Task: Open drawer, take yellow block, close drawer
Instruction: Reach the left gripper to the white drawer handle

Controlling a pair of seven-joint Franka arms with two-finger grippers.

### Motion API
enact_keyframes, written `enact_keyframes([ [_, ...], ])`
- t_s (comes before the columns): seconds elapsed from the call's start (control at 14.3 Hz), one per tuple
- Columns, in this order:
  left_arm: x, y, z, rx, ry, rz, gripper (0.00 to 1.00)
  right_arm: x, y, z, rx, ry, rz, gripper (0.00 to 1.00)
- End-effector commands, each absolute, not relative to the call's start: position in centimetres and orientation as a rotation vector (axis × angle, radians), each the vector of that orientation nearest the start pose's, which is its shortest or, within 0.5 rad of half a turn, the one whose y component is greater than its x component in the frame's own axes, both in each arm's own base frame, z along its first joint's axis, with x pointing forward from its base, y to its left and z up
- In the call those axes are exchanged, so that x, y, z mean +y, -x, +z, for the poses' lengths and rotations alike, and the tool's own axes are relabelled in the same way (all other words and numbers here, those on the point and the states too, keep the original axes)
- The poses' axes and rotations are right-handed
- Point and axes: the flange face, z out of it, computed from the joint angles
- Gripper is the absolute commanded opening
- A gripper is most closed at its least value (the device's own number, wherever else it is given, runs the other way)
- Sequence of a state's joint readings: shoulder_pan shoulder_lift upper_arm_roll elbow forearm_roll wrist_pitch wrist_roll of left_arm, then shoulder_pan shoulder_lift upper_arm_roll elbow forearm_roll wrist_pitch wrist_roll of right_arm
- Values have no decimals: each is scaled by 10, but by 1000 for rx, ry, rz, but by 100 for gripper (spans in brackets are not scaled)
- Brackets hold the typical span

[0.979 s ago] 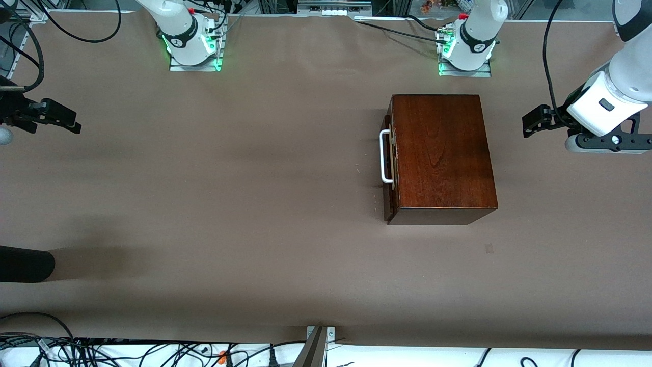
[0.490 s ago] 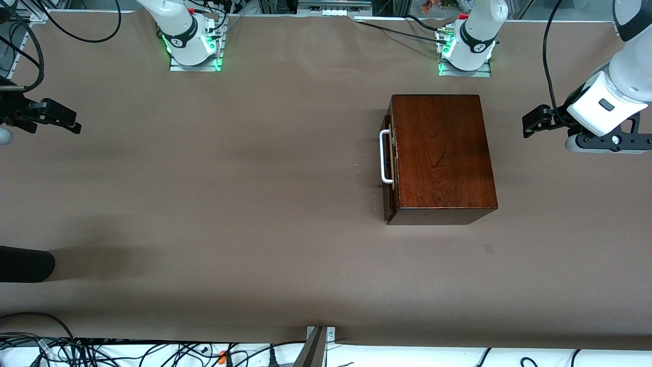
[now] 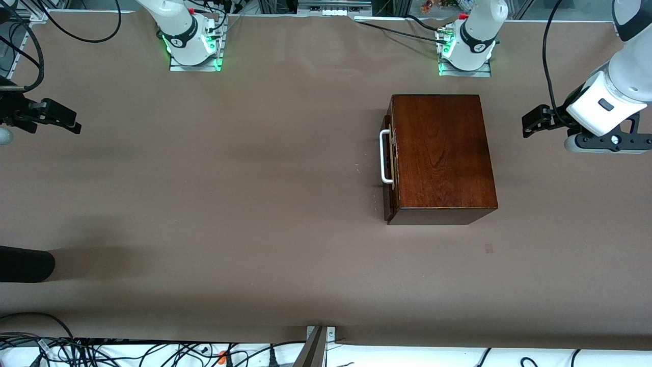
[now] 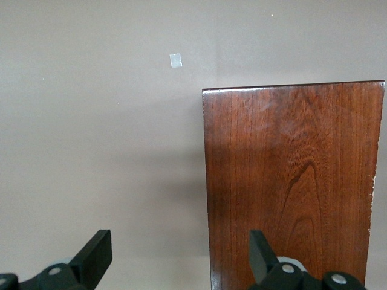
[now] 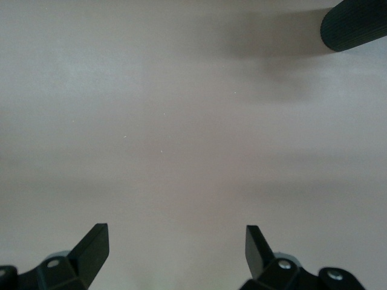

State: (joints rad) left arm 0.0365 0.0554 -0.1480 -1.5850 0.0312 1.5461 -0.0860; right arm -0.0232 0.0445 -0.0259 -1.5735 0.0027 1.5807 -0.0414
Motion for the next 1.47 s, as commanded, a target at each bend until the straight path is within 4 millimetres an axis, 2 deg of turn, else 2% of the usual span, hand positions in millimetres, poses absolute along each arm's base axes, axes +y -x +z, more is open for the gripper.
enact_keyframes([
  [0.0,-95,-556,592,154,3135,151,100,-27,-566,599,-4,3124,51,100],
  [0.21,-157,-546,585,290,3145,181,100,-27,-566,599,-4,3124,51,100],
  [0.35,-215,-538,570,271,3147,226,100,-27,-566,599,-4,3124,51,100],
  [0.49,-277,-531,544,220,3150,310,100,-27,-566,599,-4,3124,51,100],
  [0.7,-340,-520,499,311,3114,417,100,-27,-566,599,-4,3124,51,100],
  [0.91,-371,-520,461,301,3097,450,100,-27,-566,600,-4,3124,49,100],
  [1.12,-418,-499,421,303,3007,400,100,-27,-566,599,-4,3124,51,100],
  [1.26,-439,-490,395,198,2983,391,100,-27,-566,599,-4,3124,51,100],
  [1.4,-453,-485,374,179,2966,355,100,-27,-566,599,-4,3124,51,100],
])
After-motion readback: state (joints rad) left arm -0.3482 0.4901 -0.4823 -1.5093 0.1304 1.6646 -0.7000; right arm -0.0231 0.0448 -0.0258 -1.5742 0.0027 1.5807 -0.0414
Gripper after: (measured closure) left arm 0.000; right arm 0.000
